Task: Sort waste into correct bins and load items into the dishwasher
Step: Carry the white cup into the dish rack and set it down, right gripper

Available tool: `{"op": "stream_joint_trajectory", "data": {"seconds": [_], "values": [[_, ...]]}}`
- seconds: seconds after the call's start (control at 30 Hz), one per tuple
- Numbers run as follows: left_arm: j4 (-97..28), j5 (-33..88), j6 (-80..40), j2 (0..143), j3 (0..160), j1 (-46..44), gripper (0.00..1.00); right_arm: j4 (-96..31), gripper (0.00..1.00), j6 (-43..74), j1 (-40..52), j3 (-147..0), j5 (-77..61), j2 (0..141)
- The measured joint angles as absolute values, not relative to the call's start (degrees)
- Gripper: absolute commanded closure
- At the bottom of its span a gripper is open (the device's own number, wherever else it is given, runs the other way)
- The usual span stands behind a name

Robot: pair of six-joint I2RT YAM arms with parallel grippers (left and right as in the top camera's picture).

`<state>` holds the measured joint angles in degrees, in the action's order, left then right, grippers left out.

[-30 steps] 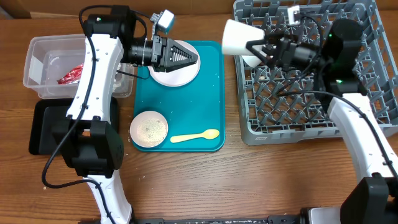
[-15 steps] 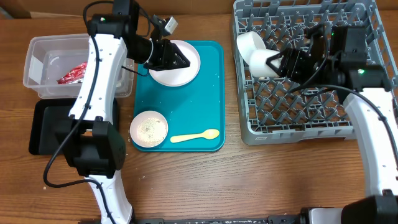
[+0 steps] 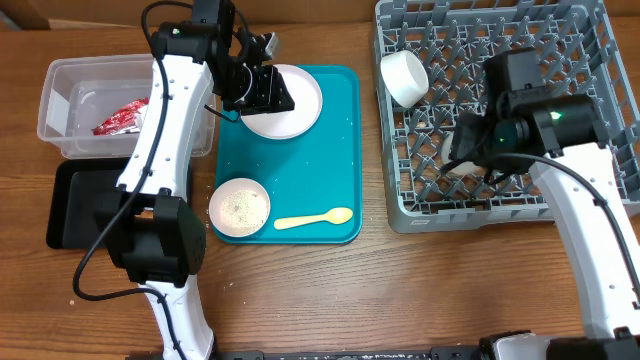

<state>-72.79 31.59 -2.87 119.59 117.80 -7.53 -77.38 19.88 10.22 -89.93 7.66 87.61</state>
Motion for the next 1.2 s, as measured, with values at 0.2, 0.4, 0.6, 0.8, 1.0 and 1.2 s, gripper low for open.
{"op": "stream_joint_trajectory", "data": {"seconds": [0.2,0.4,0.6,0.8,1.0,1.2], "values": [[-73.3,30.5,-3.0,119.6,117.8,-7.5,0.66,-77.5,0.59,21.5,10.2,-89.8,10.7,91.4],[-74.1,29.9,-3.0,119.6,117.8,-7.5,0.66,-78.6,0.59,21.8,10.2,-89.5,9.6,96.6],[-74.4,29.7,-3.0,119.6,117.8,-7.6,0.66,-79.5,0.59,21.7,10.5,-89.4,7.8,98.4],[-74.5,29.7,-3.0,119.6,117.8,-7.6,0.66,-79.1,0.58,21.2,11.0,-88.8,5.8,98.4],[-74.5,29.7,-3.0,119.6,117.8,-7.6,0.65,-76.6,0.47,21.1,11.0,-84.4,5.3,98.4],[-74.5,29.7,-3.0,119.6,117.8,-7.6,0.65,-74.8,0.13,21.2,11.0,-83.8,5.0,98.4]]}}
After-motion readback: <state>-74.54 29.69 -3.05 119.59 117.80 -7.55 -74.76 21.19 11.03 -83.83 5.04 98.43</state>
